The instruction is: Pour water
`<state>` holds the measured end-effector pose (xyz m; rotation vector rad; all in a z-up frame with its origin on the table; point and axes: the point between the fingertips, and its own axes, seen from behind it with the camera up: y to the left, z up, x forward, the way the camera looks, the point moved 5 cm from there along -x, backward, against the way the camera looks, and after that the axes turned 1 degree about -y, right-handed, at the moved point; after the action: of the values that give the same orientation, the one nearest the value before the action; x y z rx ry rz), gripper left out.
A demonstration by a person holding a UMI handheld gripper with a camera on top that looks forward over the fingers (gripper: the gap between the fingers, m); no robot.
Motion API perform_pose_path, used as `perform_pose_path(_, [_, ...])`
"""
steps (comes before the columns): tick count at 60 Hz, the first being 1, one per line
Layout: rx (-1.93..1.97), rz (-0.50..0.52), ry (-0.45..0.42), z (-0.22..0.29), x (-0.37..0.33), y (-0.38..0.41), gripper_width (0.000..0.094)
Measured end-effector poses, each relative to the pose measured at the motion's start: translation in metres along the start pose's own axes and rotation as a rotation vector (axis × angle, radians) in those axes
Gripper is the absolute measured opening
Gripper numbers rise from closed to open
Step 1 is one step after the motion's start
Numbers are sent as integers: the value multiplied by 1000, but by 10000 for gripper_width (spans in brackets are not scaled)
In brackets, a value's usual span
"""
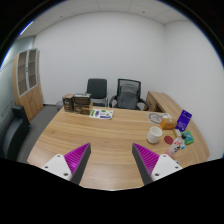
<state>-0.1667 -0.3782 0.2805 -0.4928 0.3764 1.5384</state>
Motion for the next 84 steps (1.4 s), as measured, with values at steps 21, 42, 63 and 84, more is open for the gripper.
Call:
perform_pose_path(21, [-3,-37,34,-61,26,-112,860])
perform_pose_path(42, [89,-127,6,-140,101,-298,853])
perform_pose_path(63, [63,-11,-98,-140,204,-350,615])
perform_pose_path(84, [67,0,-158,-133,213,-351,281])
